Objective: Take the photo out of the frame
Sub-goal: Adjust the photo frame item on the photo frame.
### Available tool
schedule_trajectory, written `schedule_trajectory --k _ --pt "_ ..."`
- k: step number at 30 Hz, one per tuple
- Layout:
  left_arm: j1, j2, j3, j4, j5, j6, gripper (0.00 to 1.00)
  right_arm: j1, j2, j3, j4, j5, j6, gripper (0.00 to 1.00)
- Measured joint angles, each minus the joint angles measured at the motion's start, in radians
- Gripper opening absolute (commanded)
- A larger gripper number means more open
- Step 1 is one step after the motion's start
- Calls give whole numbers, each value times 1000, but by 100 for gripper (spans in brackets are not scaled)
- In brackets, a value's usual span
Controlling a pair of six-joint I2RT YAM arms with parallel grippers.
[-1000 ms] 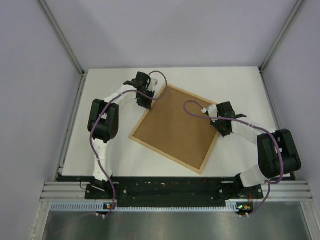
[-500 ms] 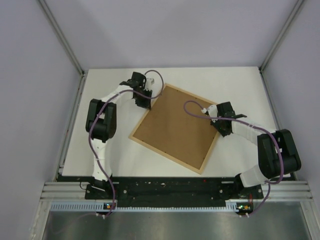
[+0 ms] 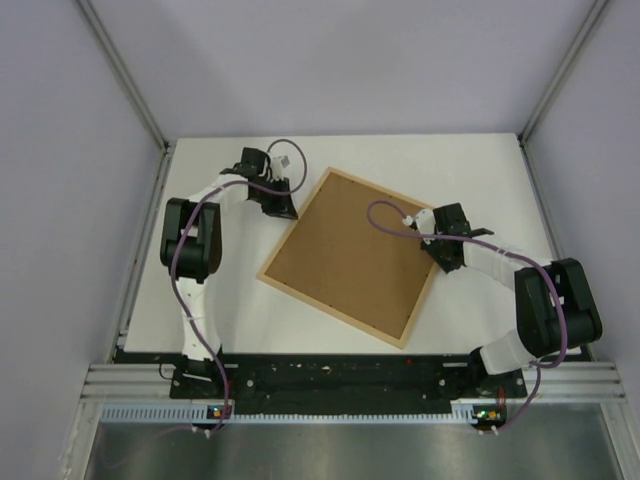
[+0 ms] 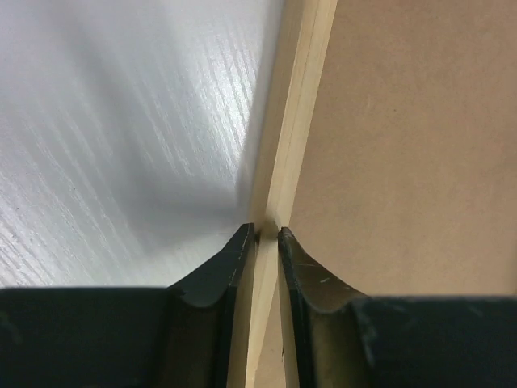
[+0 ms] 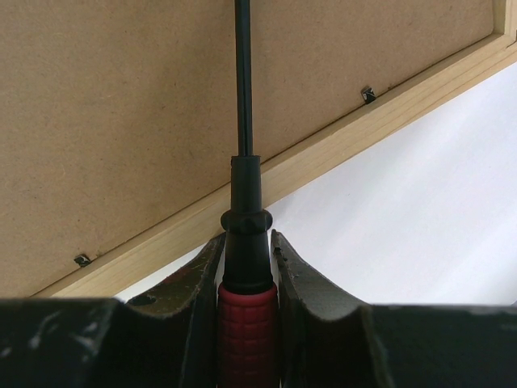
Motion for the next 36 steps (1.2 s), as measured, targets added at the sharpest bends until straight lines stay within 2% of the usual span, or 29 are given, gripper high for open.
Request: schedule_trajectory --k 1,5,9,17,26,33,36 --pt "10 0 -2 3 15 -13 22 0 0 1 0 -1 0 0" --pt "27 0 7 6 53 -45 43 0 -3 13 -8 -17 1 0" --pt "16 2 69 -8 67 -61 49 2 -4 84 -36 -48 5 0" --pt "-15 62 238 -16 55 -38 48 95 63 349 -40 -48 11 0" --pt "-18 146 250 -47 10 -7 46 217 366 647 -93 -26 6 0" --pt "-18 157 251 -55 -9 -4 45 276 599 956 -261 -39 -27 0" --pt "-19 157 255 -62 -19 -7 38 298 682 1083 -343 -44 -42 0"
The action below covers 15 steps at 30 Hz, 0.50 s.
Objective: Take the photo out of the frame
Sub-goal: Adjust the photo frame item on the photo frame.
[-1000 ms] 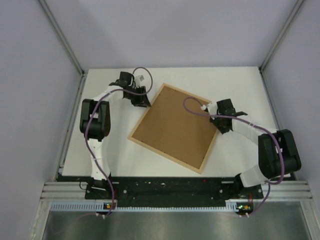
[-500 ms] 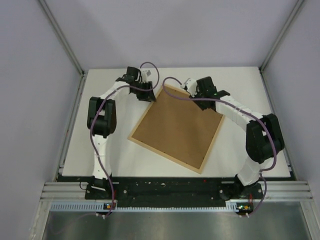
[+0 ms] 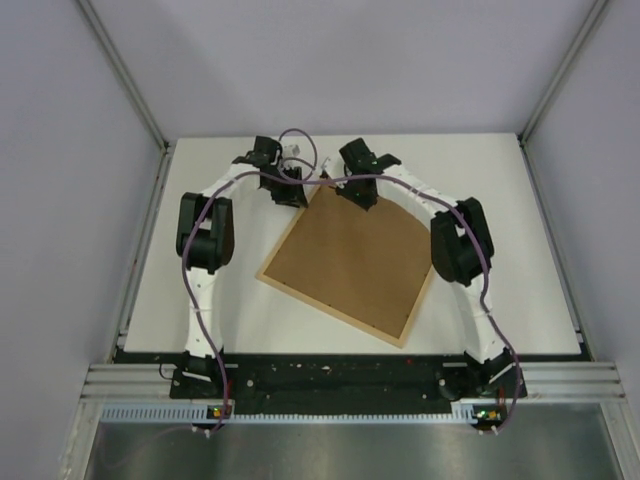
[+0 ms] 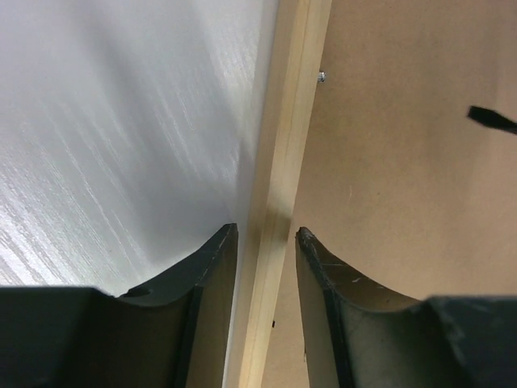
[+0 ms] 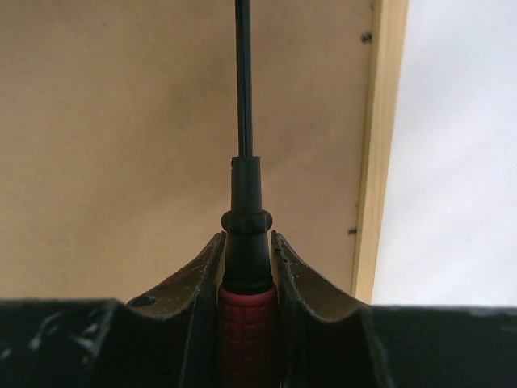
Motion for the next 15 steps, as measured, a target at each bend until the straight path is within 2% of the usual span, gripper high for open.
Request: schedule_trajectory --k 7,12,15 --pt "-2 0 10 -23 -24 -18 26 42 205 301 -192 -19 -23 0" --pt "1 -4 0 -19 -10 -29 16 49 261 358 -256 -10 -31 0" --pt "7 -21 -33 2 4 -30 15 48 262 358 -273 -4 -37 0"
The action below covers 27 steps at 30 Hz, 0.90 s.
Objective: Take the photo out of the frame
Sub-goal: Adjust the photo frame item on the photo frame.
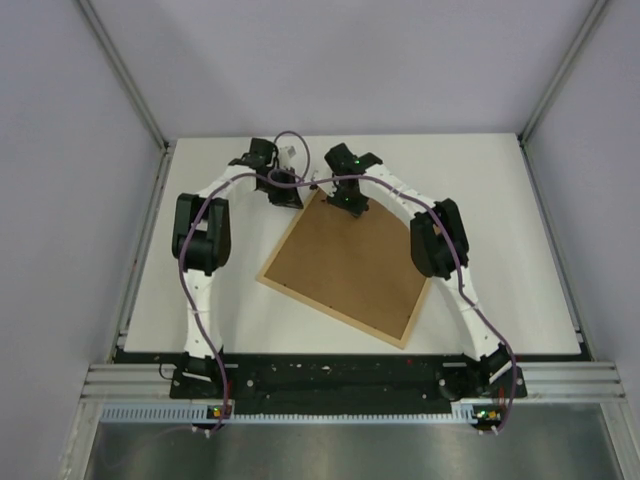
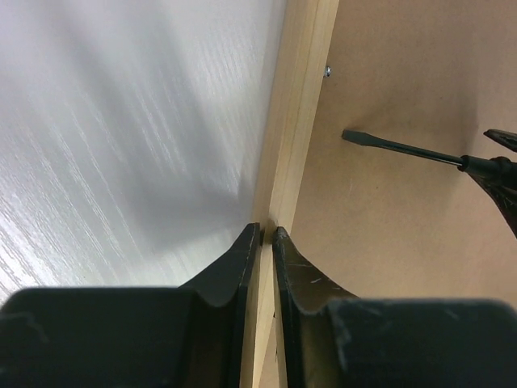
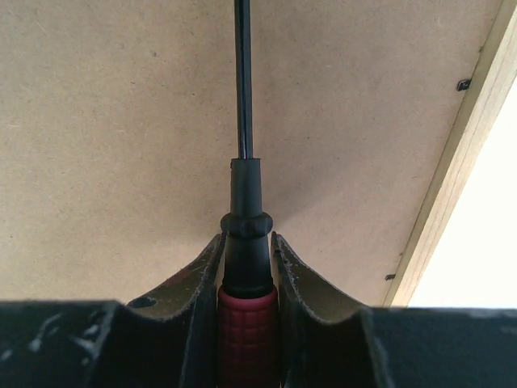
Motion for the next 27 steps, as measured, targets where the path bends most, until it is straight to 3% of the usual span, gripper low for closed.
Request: schedule_trajectory --k 3,5,9,20,27 --pt "3 -23 -43 19 10 2 21 0 -10 -27 8 -3 -7 0" --pt "5 -28 -56 16 20 4 42 0 -34 -66 22 -5 -8 0" --pt "17 -28 -51 -25 31 10 57 -10 -103 -166 33 -19 -8 0" --pt "19 89 190 -106 -11 13 57 -28 -259 -264 59 -29 -51 0" --pt "11 121 225 -109 3 -14 57 -30 -254 -247 69 -9 -79 0"
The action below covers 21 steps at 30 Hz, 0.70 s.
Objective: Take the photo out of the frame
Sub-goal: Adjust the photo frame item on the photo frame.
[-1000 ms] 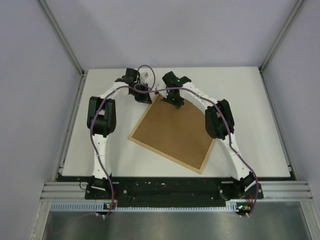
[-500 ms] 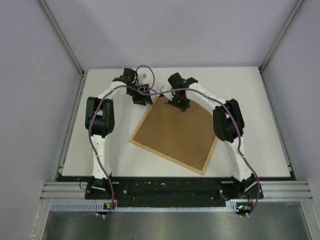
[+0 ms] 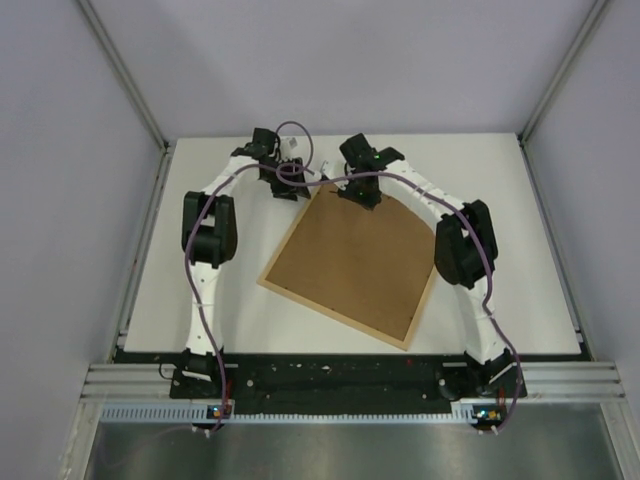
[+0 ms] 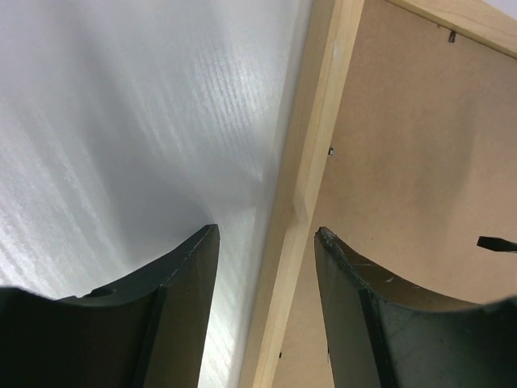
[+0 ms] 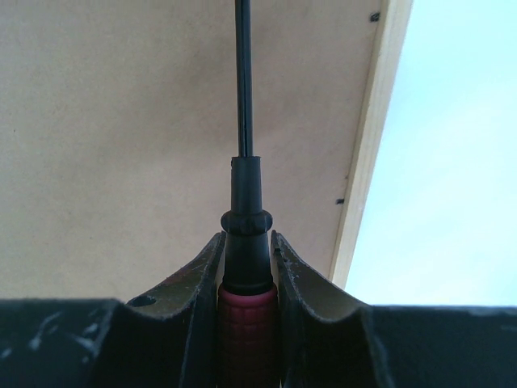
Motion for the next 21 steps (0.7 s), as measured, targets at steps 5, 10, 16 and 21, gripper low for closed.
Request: schedule_trajectory --k 5,10,16,21 --pt "-7 12 16 0 29 -17 56 -3 2 36 6 -1 2 0" --pt "-25 13 19 -11 23 -11 50 -5 2 36 8 -1 8 0" --pt "-72 26 56 -57 -55 34 34 -6 -10 8 20 -2 32 0" --pt "-95 27 69 -85 -129 54 20 -11 -89 -89 44 -6 54 0"
